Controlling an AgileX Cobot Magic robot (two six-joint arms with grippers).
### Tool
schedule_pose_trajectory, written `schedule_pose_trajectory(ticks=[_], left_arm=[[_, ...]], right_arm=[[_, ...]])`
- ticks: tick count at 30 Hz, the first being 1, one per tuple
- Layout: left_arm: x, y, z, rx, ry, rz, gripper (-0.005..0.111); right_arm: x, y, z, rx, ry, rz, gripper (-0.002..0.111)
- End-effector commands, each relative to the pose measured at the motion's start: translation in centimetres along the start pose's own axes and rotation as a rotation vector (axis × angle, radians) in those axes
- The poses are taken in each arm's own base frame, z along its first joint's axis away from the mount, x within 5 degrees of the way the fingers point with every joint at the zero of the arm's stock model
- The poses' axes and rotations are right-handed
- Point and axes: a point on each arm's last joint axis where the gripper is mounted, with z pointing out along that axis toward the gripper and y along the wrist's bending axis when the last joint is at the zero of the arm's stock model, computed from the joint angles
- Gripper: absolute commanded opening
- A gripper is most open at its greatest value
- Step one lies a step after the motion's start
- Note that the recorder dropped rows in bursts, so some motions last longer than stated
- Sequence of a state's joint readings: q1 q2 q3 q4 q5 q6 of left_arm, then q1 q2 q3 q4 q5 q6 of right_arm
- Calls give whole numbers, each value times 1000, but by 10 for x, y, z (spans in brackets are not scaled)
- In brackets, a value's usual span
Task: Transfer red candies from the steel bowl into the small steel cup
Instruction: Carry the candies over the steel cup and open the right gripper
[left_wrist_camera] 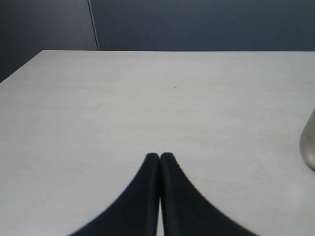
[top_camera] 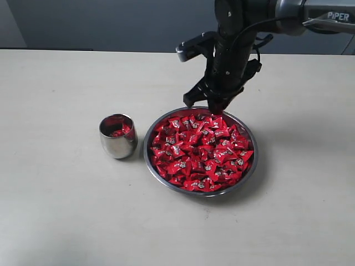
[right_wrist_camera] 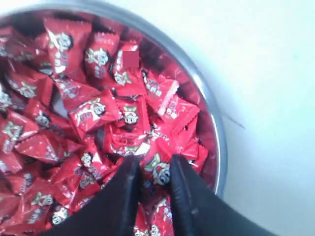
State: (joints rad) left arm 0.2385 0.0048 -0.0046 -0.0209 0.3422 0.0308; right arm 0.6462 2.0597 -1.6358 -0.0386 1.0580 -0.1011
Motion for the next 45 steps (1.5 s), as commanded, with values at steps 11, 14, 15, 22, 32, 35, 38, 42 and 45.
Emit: schedule_pose_trajectory(ticks=[11,14,15,22,32,35,38,42,45], left_arm=[[1,-1,0,9,-8,0,0],[1,-1,0,9,-8,0,0],[1,-1,0,9,-8,0,0],[1,-1,0,9,-8,0,0],[1,-1,0,9,-8,0,0],[1,-1,0,9,-8,0,0],[1,-1,0,9,-8,0,0],[1,-1,0,9,-8,0,0],[1,-1,0,9,-8,0,0]], right_arm=[[-39,53,-44,-321,-372,-26,-1],[-45,71,-43,-316,-425,-52,-1],[-46,75,-41,-316,-433,-58,-1],[-57,105,-16,-357,-407,-88,-1],[-61,120,-5,-384,-382,-105,-1],[-60,122,-5,-381,-382,-116,-1],[-60,122,-4,-379,-378,-122,-1],[-60,122,-2,-379,-368,-125,-1],[-58,123,5,-382,-339,-127,-1]])
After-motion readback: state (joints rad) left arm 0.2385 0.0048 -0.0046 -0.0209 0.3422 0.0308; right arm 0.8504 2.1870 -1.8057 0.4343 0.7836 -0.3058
